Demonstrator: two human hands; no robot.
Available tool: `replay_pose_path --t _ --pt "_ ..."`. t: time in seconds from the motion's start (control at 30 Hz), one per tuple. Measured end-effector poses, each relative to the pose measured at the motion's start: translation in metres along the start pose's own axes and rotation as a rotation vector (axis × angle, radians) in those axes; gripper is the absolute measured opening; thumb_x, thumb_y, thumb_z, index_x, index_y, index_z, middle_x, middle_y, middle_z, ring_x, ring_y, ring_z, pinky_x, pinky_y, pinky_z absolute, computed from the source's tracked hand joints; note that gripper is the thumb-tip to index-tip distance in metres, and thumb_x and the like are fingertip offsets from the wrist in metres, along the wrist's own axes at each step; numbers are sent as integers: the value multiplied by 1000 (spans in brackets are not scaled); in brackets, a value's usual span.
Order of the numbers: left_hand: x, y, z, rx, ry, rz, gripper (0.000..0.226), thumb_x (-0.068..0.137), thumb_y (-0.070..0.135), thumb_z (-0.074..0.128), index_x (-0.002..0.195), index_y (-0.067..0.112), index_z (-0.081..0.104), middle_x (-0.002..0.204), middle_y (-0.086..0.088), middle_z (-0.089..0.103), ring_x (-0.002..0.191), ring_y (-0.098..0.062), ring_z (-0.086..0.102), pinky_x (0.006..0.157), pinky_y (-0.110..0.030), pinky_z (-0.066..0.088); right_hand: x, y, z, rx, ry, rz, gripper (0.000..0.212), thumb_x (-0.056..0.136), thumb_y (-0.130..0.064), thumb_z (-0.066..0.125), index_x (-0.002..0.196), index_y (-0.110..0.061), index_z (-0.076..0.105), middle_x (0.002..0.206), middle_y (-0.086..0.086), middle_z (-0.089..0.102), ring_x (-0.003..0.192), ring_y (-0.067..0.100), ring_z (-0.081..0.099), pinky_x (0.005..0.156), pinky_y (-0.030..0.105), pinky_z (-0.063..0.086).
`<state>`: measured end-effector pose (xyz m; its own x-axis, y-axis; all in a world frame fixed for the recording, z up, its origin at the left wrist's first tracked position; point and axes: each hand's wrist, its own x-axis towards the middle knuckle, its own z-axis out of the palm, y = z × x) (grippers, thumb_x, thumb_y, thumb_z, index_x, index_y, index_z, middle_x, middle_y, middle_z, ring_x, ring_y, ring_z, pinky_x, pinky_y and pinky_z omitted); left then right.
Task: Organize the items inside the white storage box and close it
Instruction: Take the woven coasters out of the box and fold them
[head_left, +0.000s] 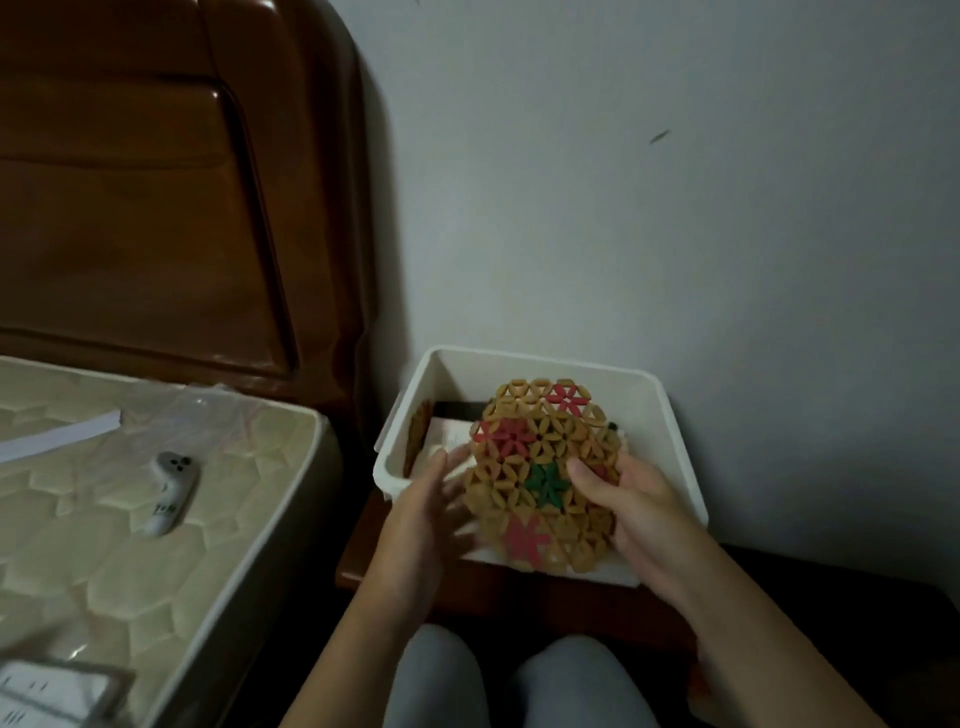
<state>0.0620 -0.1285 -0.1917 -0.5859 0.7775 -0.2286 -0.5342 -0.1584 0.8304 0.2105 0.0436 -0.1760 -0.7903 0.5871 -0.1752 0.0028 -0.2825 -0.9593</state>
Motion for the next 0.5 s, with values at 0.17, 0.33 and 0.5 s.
replay_pose_path --t 0.17,0.33,0.5 --pt "-68 -66 -24 -347 -298 -252 63 105 62 43 151 20 53 152 -20 55 138 -44 54 106 -68 48 -86 71 -11 78 -38 134 39 92 -25 80 129 -15 74 131 15 72 123 32 69 97 41 60" --pt "-106 -111 -30 -214 -108 -407 64 103 59 44 143 13 63 146 -17 62 135 -34 59 111 -53 49 -135 133 -4 -29 73 149 34 93 -32 80 126 -22 75 125 7 76 118 27 72 103 47 55" --pt "-118 -119 -29 -146 43 -342 60 107 57 39 144 14 58 138 -15 68 127 -29 66 101 -44 51 -144 152 2 -422 285 -9 48 81 -63 79 115 -29 76 108 -9 80 102 9 75 93 44 62"
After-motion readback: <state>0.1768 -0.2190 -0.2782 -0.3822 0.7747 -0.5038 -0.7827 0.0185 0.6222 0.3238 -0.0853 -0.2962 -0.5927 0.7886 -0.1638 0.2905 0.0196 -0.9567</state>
